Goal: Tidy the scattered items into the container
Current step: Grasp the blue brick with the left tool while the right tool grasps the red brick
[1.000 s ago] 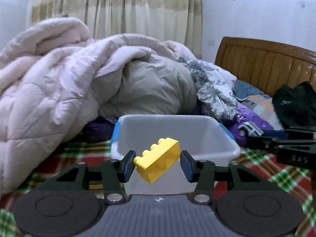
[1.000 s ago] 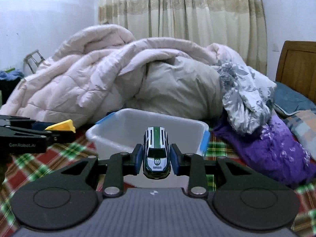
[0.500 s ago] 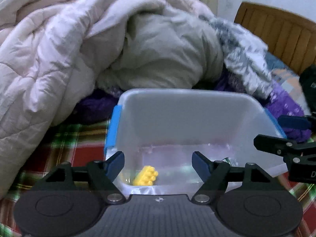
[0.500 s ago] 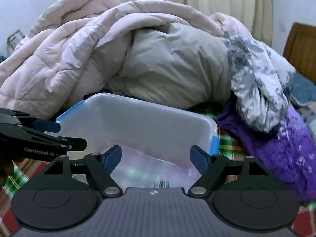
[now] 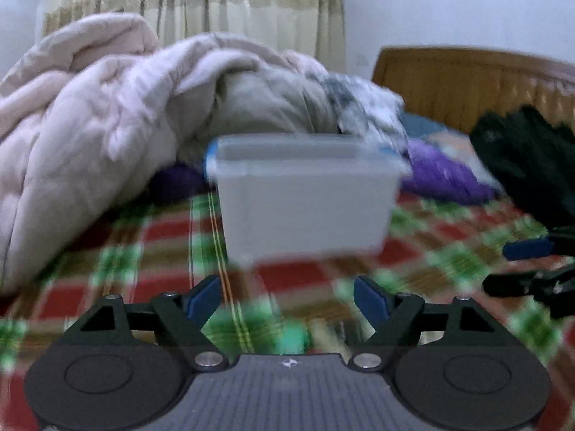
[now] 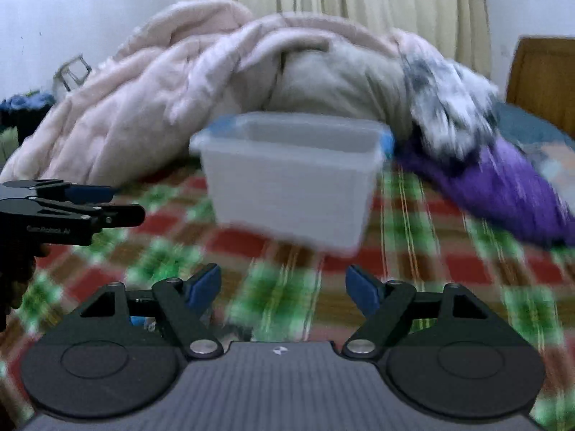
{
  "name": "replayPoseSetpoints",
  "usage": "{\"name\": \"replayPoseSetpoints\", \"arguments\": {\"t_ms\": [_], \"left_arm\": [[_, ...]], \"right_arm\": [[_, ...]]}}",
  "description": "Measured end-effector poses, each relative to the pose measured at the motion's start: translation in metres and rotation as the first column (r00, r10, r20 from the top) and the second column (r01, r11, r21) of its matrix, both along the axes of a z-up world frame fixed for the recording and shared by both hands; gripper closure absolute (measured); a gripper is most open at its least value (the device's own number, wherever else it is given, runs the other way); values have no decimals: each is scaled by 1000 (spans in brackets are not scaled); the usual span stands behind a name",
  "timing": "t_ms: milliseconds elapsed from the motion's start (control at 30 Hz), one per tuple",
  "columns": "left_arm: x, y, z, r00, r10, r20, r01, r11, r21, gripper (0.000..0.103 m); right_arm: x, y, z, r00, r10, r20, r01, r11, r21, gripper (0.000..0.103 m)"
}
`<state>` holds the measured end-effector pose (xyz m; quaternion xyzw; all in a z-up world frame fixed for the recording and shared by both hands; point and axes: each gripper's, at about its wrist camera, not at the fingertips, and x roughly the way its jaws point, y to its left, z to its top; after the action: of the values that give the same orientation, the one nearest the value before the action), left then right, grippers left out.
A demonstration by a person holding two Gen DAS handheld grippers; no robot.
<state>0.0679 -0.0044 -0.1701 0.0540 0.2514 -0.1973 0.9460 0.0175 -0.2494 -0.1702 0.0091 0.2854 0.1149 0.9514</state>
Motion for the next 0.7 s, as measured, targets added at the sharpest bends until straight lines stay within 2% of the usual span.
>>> {"name": "replayPoseSetpoints", "arguments": {"t_ms": [100, 167, 300, 367, 500, 600, 667, 700], "left_arm": [[-21, 4, -23, 998, 1, -63, 0, 1000, 11, 19], [-29, 4, -32, 997, 9, -75, -8, 1000, 14, 19], [-37, 2, -45, 995, 32, -92, -30, 999, 23, 19], [-32, -1, -49, 994, 46, -104, -44, 999, 22, 19], [-24, -3, -62, 990, 66, -122, -62, 997, 40, 20], [-17, -2, -70, 988, 69, -139, -65, 997, 36, 26], [-14, -2, -74, 987, 74, -141, -68, 996, 52, 42], [-13, -2, -76, 988, 75, -137, -68, 996, 58, 46]], "right_arm": [[-28, 6, -20, 999, -3, -53, 4, 1000, 17, 34], [-36, 13, -28, 998, 0, -70, 0, 1000, 8, 39], [-42, 27, -38, 997, 20, -81, -24, 999, -44, 47], [-45, 31, -44, 996, 18, -85, -24, 997, -74, 56], [-46, 31, -56, 995, 13, -102, -22, 996, -89, 58], [-45, 33, -63, 994, 11, -107, -21, 996, -90, 58], [-43, 32, -68, 993, 15, -114, -25, 996, -85, 68], [-41, 32, -70, 992, 18, -122, -28, 997, -78, 72]]}}
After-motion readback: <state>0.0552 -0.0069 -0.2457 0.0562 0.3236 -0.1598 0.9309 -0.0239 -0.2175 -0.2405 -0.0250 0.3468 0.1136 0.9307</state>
